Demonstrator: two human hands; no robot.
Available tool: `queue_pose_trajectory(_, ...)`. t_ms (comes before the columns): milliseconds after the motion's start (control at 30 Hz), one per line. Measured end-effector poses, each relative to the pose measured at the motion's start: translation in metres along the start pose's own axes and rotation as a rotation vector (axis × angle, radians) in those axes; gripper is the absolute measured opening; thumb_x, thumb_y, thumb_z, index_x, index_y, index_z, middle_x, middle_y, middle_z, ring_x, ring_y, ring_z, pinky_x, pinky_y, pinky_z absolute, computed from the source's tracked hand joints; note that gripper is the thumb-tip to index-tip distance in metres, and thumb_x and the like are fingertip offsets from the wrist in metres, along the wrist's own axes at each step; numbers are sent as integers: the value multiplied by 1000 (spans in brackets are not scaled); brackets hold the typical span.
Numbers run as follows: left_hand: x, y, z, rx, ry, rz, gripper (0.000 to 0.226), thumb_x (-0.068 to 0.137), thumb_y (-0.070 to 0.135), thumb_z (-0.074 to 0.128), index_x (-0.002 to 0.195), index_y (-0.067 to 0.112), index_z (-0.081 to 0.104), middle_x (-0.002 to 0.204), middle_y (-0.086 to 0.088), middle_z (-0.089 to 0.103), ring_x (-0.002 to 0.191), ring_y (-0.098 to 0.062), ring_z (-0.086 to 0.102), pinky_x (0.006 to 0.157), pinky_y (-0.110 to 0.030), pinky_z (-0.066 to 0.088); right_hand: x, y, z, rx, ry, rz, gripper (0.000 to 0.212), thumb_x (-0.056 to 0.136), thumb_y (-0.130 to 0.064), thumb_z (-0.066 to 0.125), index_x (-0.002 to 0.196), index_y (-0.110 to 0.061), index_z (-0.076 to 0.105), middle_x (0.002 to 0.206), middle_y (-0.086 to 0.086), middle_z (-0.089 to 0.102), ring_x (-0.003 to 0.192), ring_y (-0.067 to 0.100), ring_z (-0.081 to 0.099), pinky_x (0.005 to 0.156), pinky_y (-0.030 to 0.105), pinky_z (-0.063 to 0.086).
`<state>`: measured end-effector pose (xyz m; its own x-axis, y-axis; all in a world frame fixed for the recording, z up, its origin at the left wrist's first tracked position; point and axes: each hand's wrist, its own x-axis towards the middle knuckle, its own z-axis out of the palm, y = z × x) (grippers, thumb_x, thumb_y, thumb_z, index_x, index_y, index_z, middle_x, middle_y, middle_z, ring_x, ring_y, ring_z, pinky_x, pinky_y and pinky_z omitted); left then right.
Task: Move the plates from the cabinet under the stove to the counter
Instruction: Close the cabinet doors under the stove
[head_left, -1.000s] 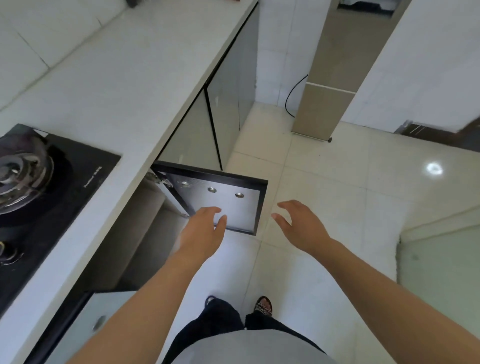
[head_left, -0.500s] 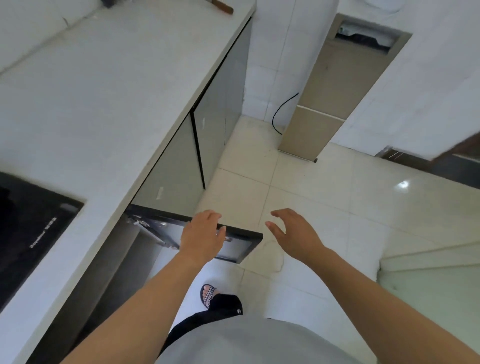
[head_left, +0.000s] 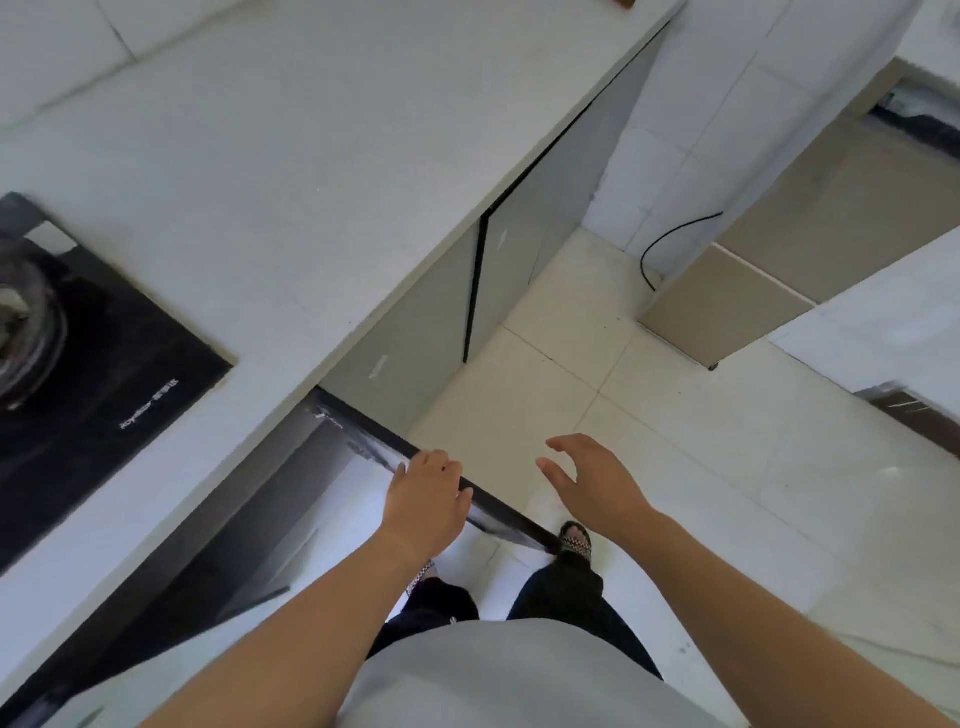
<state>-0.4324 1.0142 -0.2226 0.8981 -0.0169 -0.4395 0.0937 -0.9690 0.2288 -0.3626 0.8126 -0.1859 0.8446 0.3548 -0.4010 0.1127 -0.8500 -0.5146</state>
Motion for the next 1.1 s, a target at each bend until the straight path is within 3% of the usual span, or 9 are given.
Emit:
queue_pose_trajectory(233, 7, 30, 11, -20, 64, -282, 44, 95, 44, 33, 124, 16, 50, 131, -2, 46, 125, -20, 38, 109, -40, 28, 46, 14, -27, -101, -172, -200, 42, 94, -38, 45, 129, -14, 49, 130, 1, 52, 119, 15, 47, 96, 21, 31)
queue_pose_trajectory(433, 7, 64, 24, -189, 216, -571, 46, 82, 51, 55, 113, 17, 55, 124, 2, 46, 123, -18, 38, 106, -38, 34, 86, 22, -59, -220, -286, -394, 45, 94, -39, 45, 129, -10, 49, 130, 6, 52, 117, 20, 50, 97, 31, 40)
queue_pose_trajectory(567, 9, 81, 39, -389, 383, -698, 41, 82, 38, 60, 118, 19, 55, 141, 6, 39, 135, -15, 30, 107, -34, 36, 99, 36, -69, -269, -330, -480, 45, 94, -40, 44, 128, -11, 48, 131, 5, 51, 116, 20, 50, 93, 30, 40)
queue_pose_trajectory(700, 6, 101, 49, -619, 541, -842, 44, 84, 25, 61, 126, 19, 48, 150, 9, 26, 128, -16, 38, 82, -29, 50, 103, 40, -72, -324, -390, -585, 45, 94, -41, 44, 128, -12, 48, 129, 5, 51, 115, 19, 51, 93, 31, 41)
queue_pose_trajectory(800, 1, 113, 55, -907, 646, -1077, 57, 82, 25, 66, 132, 20, 39, 145, 2, 34, 99, -17, 54, 76, -28, 47, 104, 33, -68, -365, -455, -673, 45, 94, -42, 44, 128, -14, 48, 131, 3, 51, 117, 18, 49, 96, 31, 40)
queue_pose_trajectory(900, -2, 118, 56, -1137, 660, -1239, 62, 81, 28, 68, 135, 20, 39, 132, 1, 52, 96, -17, 59, 82, -35, 53, 107, 18, -59, -391, -502, -756, 44, 93, -42, 44, 129, -15, 48, 133, 1, 50, 119, 17, 48, 97, 29, 37)
queue_pose_trajectory(1100, -2, 127, 50, -1068, 600, -1244, 48, 84, 24, 60, 131, 22, 49, 121, 3, 62, 92, -18, 64, 80, -32, 53, 105, -8, -37, -406, -587, -876, 43, 93, -38, 47, 128, -13, 50, 132, 3, 51, 119, 19, 48, 98, 30, 38)
